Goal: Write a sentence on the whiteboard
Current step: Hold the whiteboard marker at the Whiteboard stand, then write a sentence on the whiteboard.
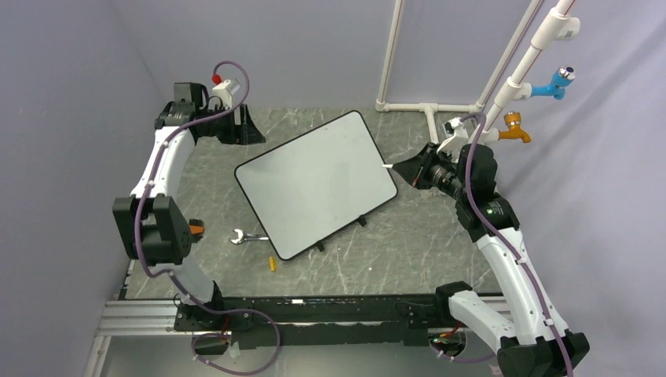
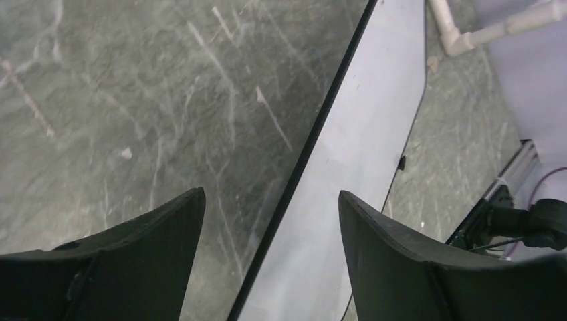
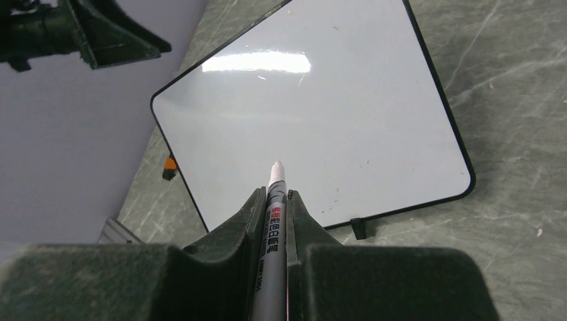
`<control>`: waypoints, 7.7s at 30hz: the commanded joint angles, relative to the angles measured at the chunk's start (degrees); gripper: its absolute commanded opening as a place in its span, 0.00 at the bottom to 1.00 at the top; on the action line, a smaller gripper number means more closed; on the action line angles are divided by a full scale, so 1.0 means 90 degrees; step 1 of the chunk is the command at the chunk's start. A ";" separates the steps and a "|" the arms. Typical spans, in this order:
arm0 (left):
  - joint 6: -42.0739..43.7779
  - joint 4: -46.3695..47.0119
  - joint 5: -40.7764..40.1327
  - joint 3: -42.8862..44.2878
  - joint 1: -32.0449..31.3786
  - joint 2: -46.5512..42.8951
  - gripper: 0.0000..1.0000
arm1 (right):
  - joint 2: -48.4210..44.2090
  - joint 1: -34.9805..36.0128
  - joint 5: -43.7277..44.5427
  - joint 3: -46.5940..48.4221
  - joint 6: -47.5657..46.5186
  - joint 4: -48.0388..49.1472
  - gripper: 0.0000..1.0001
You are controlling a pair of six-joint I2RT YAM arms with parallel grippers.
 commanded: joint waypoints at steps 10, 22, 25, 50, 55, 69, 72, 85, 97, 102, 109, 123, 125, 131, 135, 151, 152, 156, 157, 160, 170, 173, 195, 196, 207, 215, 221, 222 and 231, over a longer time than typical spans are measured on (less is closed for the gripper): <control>0.0866 -0.0908 0.1787 0.1086 -0.0488 0.1460 0.59 | 0.0111 0.0010 -0.0178 0.0172 -0.0231 0.0180 0.00; 0.0875 -0.0995 0.2025 0.1080 -0.0547 0.1660 0.33 | 0.0150 0.0027 -0.0241 0.0215 -0.0255 0.0132 0.00; 0.0916 -0.1060 0.1974 0.1089 -0.0588 0.1697 0.26 | 0.0131 0.0031 -0.0358 0.0196 -0.0291 0.0161 0.00; 0.1063 -0.1232 0.2197 0.1009 -0.0722 0.1824 0.25 | 0.0113 0.0067 -0.0768 0.0039 -0.0397 0.0218 0.00; 0.1132 -0.1307 0.2205 0.1045 -0.0831 0.1736 0.04 | 0.0135 0.0072 -0.1071 -0.0080 -0.0404 0.0395 0.00; 0.1513 -0.1170 0.1653 0.0830 -0.1303 0.0989 0.00 | 0.0266 0.1359 -0.0973 -0.0320 -0.0940 0.1150 0.00; 0.1439 -0.0995 0.1381 0.0681 -0.1453 0.0744 0.00 | 0.0315 0.1847 -0.0708 -0.0414 -0.1134 0.1483 0.00; 0.1138 -0.0489 0.0722 0.0054 -0.1601 -0.0106 0.00 | 0.1400 0.4367 0.2167 -0.0290 -0.2502 0.2798 0.00; 0.1076 -0.0389 0.0583 -0.0056 -0.1602 -0.0204 0.00 | 0.2525 0.5411 0.3327 -0.0173 -0.3421 0.4304 0.00; 0.1059 -0.0393 0.0577 -0.0048 -0.1601 -0.0208 0.00 | 0.2795 0.5539 0.3571 -0.0207 -0.3648 0.4873 0.00; 0.1040 -0.0376 0.0568 -0.0059 -0.1601 -0.0198 0.00 | 0.3259 0.5709 0.3827 0.0028 -0.3916 0.5272 0.00; 0.1022 -0.0379 0.0547 -0.0059 -0.1601 -0.0214 0.00 | 0.4012 0.5904 0.4104 0.0514 -0.4108 0.5340 0.00; 0.1029 -0.0380 0.0542 -0.0059 -0.1602 -0.0222 0.00 | 0.4061 0.5905 0.4116 0.0546 -0.4094 0.5321 0.00; 0.1012 -0.0382 0.0546 -0.0062 -0.1601 -0.0227 0.00 | 0.4195 0.5905 0.4091 0.0620 -0.4043 0.5220 0.00; 0.1012 -0.0378 0.0542 -0.0070 -0.1601 -0.0213 0.00 | 0.4253 0.5913 0.4043 0.0609 -0.3970 0.5190 0.00; 0.1012 -0.0390 0.0506 -0.0068 -0.1601 -0.0209 0.00 | 0.4311 0.6077 0.3788 0.0438 -0.3700 0.5008 0.00; 0.1012 -0.0378 0.0506 -0.0068 -0.1601 -0.0215 0.00 | 0.4296 0.6085 0.3812 0.0416 -0.3682 0.4990 0.00; 0.1012 -0.0385 0.0497 -0.0078 -0.1606 -0.0215 0.00 | 0.4227 0.6127 0.3872 0.0243 -0.3569 0.4983 0.00; 0.1024 -0.0391 0.0497 -0.0078 -0.1596 -0.0213 0.00 | 0.4194 0.6134 0.3894 0.0191 -0.3541 0.4983 0.00; 0.1031 -0.0386 0.0497 -0.0078 -0.1601 -0.0222 0.00 | 0.4107 0.6151 0.3987 0.0017 -0.3475 0.4959 0.00; 0.1028 -0.0391 0.0487 -0.0098 -0.1601 -0.0246 0.00 | 0.3844 0.6151 0.4404 -0.0319 -0.3432 0.4845 0.00; 0.1028 -0.0391 0.0487 -0.0107 -0.1608 -0.0248 0.00 | 0.3829 0.6149 0.4634 -0.0258 -0.3472 0.4714 0.00; 0.1076 -0.0433 0.0350 -0.0118 -0.1631 -0.0292 0.00 | 0.3010 0.6590 0.4780 0.0264 -0.3329 0.3623 0.00; 0.1070 -0.0417 0.0345 -0.0130 -0.1636 -0.0310 0.00 | 0.2937 0.6614 0.4826 0.0161 -0.3280 0.3646 0.00; 0.1072 -0.0433 0.0270 -0.0125 -0.1752 -0.0346 0.00 | 0.2286 0.6621 0.5276 -0.0495 -0.3176 0.3949 0.00; 0.1071 -0.0463 0.0229 -0.0117 -0.1787 -0.0345 0.00 | 0.2372 0.6521 0.5447 -0.0392 -0.3310 0.4080 0.00; 0.1074 -0.0438 0.0198 -0.0139 -0.1795 -0.0393 0.00 | 0.2729 0.6252 0.5154 0.0039 -0.3412 0.4151 0.00; 0.1079 -0.0456 0.0200 -0.0130 -0.1794 -0.0381 0.00 | 0.2789 0.6234 0.5123 0.0105 -0.3441 0.4152 0.00; 0.1070 -0.0473 0.0177 -0.0122 -0.1813 -0.0384 0.00 | 0.3130 0.6091 0.4863 0.0297 -0.3322 0.4393 0.00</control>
